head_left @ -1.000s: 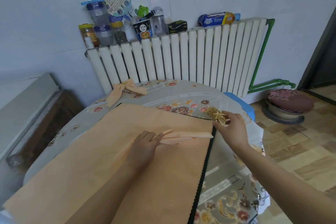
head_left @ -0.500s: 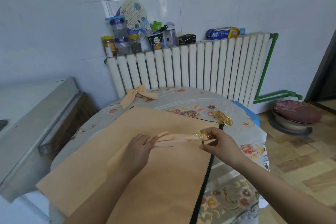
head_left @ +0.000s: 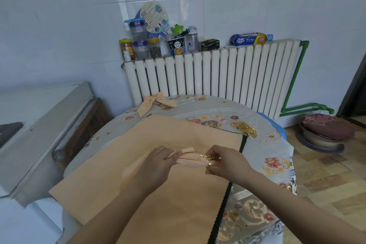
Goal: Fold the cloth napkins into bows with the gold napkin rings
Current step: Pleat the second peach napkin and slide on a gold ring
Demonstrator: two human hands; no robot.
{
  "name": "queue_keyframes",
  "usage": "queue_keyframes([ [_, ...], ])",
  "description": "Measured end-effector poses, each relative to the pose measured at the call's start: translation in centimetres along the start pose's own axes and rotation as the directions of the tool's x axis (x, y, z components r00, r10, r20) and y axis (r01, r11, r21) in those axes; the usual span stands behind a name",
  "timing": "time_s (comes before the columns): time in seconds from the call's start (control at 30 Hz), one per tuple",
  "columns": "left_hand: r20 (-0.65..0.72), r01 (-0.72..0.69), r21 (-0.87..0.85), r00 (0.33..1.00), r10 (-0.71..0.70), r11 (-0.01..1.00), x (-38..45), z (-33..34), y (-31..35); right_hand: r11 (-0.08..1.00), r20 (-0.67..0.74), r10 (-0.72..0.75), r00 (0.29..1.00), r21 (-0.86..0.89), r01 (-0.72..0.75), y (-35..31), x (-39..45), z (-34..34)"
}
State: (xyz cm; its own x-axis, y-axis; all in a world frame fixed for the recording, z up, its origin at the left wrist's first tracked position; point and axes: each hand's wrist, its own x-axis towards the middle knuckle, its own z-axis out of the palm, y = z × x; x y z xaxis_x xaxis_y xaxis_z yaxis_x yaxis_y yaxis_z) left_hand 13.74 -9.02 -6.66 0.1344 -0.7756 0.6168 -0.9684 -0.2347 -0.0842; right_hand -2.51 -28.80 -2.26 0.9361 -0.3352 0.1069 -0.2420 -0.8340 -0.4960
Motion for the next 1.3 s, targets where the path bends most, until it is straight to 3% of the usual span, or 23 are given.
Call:
queue_keyframes([
  [0.17,0.078,0.054,0.023,0.995,-0.056,0.998,0.7,0.1,2.2,0.992,-0.045,0.018,0.999,-0.128,-0.024,-2.1,0.1,1.4],
  [0.27,0.123,0.131,-0.042,0.985,-0.125,0.991,0.8,0.1,3.0,0.995,-0.018,0.093,0.996,-0.027,-0.093,-2.3,0.4,2.4],
  [0.4,0.172,0.147,-0.170,0.978,-0.118,0.974,-0.2,0.4,2.8,0.971,0.102,0.147,0.984,0.177,-0.163,-1.5,0.9,3.1],
  [0.6,0.220,0.149,-0.325,0.972,-0.078,0.934,-2.1,1.0,2.9,0.972,0.355,0.113,0.928,0.155,-0.178,-0.5,1.2,4.1],
  [0.73,0.190,0.160,-0.328,0.977,-0.100,0.931,-2.3,1.0,2.7,0.968,0.403,0.065,0.913,0.196,-0.156,-0.4,1.9,4.0],
  [0.83,0.220,0.173,-0.204,0.967,-0.127,0.964,-2.0,1.4,2.8,0.969,0.357,0.057,0.932,0.206,-0.139,-0.2,2.0,4.4],
  [0.9,0.388,0.166,-0.051,0.912,-0.134,0.985,-0.8,1.3,3.3,0.966,0.321,0.053,0.945,0.223,-0.130,0.0,1.9,4.9],
  [1.0,0.653,0.298,0.083,0.705,-0.278,0.951,1.1,1.7,4.7,0.964,0.264,0.040,0.964,0.244,-0.107,0.3,1.6,5.4],
  [1.03,0.677,0.348,0.053,0.676,-0.290,0.936,1.2,2.0,5.1,0.963,0.251,0.038,0.967,0.249,-0.103,0.3,1.6,5.6],
  [1.2,0.644,0.516,-0.131,0.693,-0.323,0.847,0.1,2.2,5.2,0.970,0.173,0.012,0.985,0.239,-0.053,0.4,1.0,5.9],
  [1.3,0.644,0.634,-0.258,0.675,-0.360,0.729,0.6,2.2,5.0,0.967,0.101,0.010,0.995,0.252,-0.036,0.2,0.2,6.4],
])
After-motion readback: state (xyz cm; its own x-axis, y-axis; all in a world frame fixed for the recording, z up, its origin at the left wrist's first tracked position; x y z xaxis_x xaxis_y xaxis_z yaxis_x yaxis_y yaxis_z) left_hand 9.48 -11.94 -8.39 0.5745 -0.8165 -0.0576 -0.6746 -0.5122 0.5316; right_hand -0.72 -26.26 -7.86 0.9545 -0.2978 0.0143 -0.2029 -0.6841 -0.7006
